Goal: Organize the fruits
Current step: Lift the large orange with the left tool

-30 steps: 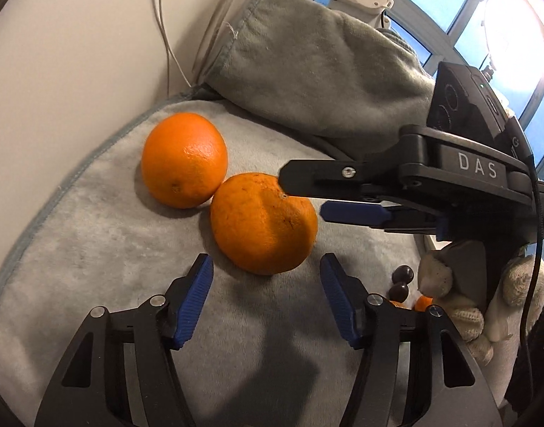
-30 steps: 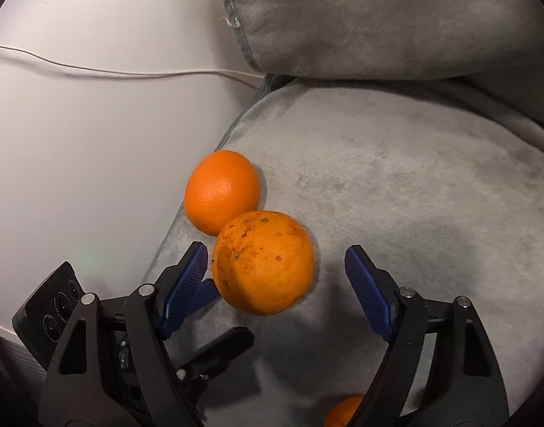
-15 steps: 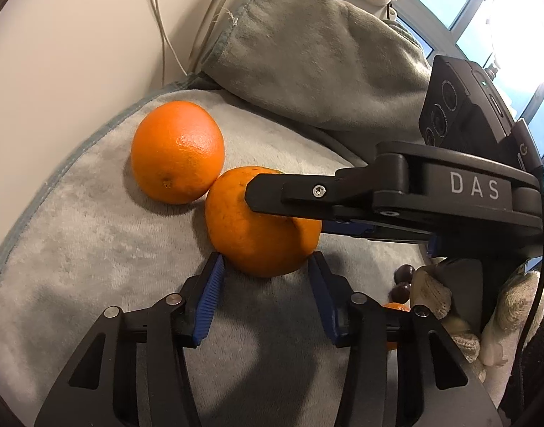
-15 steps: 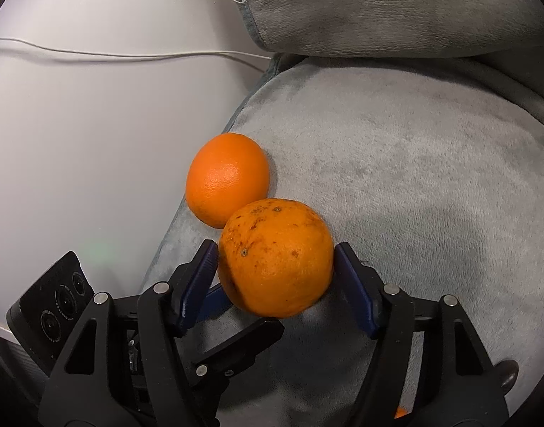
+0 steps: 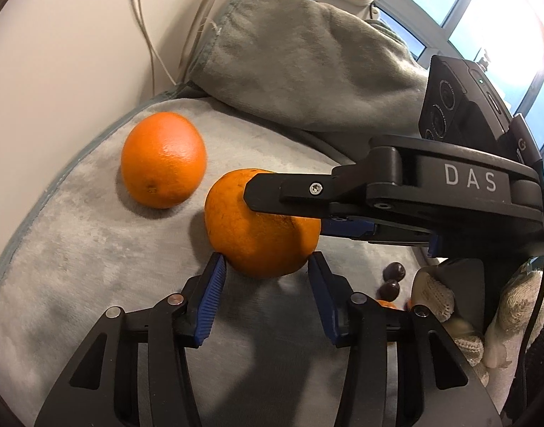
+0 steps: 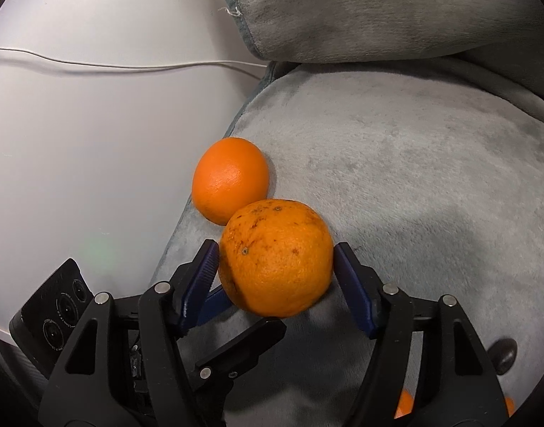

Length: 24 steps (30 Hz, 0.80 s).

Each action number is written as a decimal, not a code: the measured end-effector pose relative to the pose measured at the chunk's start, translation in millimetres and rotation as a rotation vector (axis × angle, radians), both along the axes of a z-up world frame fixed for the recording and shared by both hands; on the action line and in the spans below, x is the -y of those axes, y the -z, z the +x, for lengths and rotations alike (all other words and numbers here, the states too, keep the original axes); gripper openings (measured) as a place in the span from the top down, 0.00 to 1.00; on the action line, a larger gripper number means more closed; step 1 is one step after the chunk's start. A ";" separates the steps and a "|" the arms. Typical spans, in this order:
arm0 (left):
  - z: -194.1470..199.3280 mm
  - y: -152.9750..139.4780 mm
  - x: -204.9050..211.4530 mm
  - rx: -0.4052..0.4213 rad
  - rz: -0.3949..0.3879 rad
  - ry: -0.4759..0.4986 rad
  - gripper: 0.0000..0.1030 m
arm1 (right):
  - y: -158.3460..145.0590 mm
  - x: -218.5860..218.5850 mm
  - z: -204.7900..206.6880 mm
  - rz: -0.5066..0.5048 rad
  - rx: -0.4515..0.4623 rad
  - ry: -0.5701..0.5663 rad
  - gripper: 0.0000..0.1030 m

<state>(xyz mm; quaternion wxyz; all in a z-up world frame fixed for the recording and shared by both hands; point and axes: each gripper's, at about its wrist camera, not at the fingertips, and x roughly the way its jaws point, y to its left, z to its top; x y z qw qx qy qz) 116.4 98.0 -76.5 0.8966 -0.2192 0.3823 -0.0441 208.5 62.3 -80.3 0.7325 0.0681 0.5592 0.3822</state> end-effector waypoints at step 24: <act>16.4 -16.6 21.7 0.032 0.088 0.058 0.54 | -7.6 26.1 12.3 0.010 -0.006 0.035 0.42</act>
